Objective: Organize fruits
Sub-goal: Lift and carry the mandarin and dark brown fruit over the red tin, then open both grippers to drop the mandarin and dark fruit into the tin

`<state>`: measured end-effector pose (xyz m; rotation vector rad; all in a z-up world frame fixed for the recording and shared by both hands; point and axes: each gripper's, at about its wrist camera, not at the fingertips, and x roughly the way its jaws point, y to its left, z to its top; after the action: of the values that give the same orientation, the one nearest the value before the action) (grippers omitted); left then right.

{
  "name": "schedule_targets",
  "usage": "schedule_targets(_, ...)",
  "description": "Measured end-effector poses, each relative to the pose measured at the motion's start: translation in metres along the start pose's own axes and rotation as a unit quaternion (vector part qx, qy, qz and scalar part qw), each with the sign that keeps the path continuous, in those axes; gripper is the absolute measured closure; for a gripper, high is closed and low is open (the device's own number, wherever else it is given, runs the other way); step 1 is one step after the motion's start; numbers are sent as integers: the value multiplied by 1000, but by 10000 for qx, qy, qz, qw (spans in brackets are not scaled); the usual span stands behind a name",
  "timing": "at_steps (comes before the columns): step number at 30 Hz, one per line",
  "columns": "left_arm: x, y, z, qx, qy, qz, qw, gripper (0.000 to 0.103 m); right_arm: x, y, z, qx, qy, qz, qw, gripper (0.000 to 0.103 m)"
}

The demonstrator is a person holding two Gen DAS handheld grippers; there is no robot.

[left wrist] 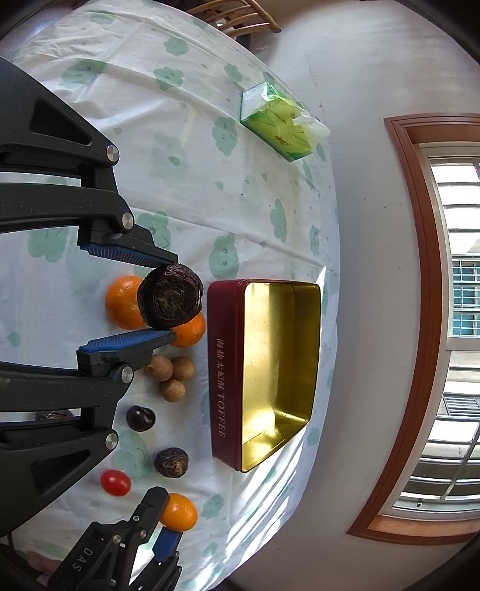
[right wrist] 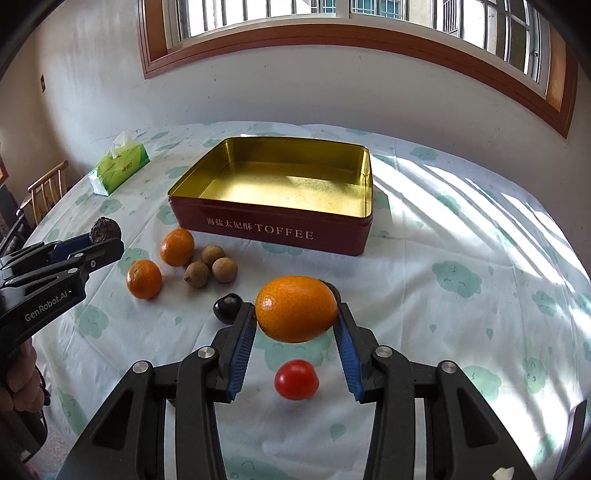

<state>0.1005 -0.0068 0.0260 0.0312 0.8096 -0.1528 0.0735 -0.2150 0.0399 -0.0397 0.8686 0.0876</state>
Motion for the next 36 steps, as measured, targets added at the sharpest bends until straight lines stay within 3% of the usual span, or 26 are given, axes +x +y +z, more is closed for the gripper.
schedule_targets(6,17,1,40,36,-136,-43,9999,68,15,-14,46,-31,-257,-79,9996,63)
schedule_targets(12,50,-5,71,145,-65,-238,9996,68,50,-21,79,-46,-150,-93,9998,63)
schedule_targets(23,116,-19,83,304,453,-323,9980,68,111,-18,93,-184,263,-98,9994,63)
schedule_targets(36,136,-24,79,415,657,-204,9968,68,124,-21,88,-73,431,-132,9990,63)
